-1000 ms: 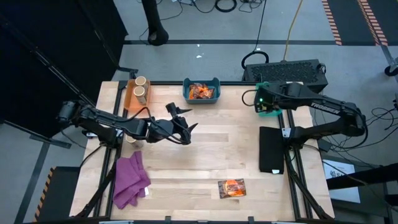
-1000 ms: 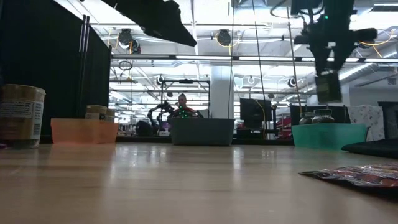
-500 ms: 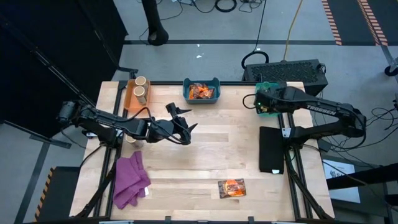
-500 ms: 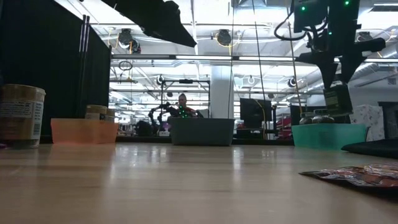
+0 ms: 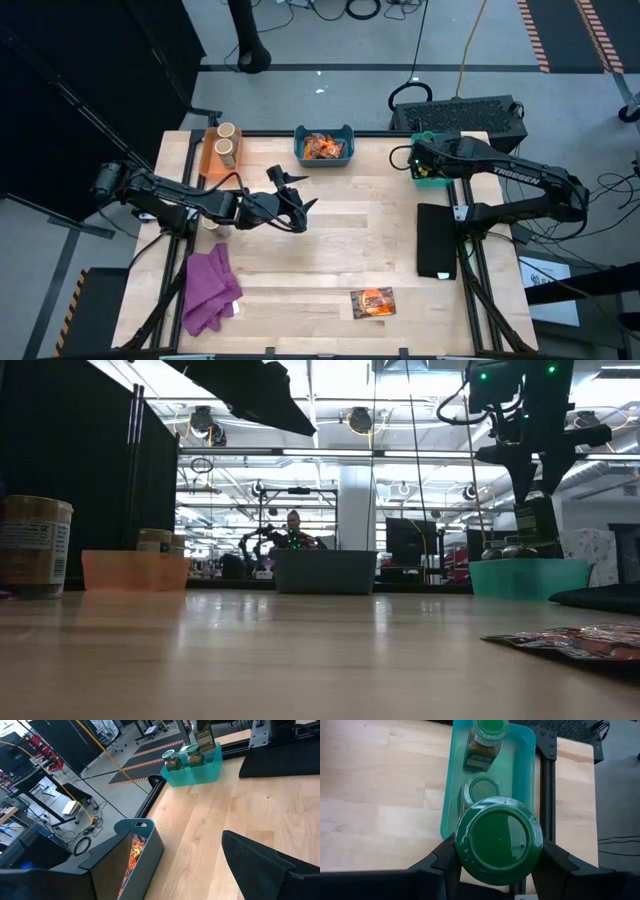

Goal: Sort spices by type
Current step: Put the green seasoning bottle into the light blue bin

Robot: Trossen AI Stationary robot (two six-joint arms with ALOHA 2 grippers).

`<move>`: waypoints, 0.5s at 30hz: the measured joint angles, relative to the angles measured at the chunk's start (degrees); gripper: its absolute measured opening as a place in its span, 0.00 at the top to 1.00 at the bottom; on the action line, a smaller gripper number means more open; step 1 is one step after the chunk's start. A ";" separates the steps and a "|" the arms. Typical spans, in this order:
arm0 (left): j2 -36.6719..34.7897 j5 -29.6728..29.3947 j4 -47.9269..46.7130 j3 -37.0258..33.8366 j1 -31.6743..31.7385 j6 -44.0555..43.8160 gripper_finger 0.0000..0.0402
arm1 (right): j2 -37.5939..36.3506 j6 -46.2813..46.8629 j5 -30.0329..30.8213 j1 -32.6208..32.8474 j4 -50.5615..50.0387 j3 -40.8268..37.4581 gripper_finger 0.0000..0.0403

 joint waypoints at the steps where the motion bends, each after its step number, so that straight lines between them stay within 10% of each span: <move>1: 0.02 0.00 -0.02 0.00 0.00 0.00 0.21 | 0.00 0.00 0.52 -0.08 0.06 0.00 0.60; 15: 0.02 0.00 -0.13 0.00 0.01 -0.02 0.21 | 1.21 -1.76 1.07 -1.10 3.02 0.02 0.60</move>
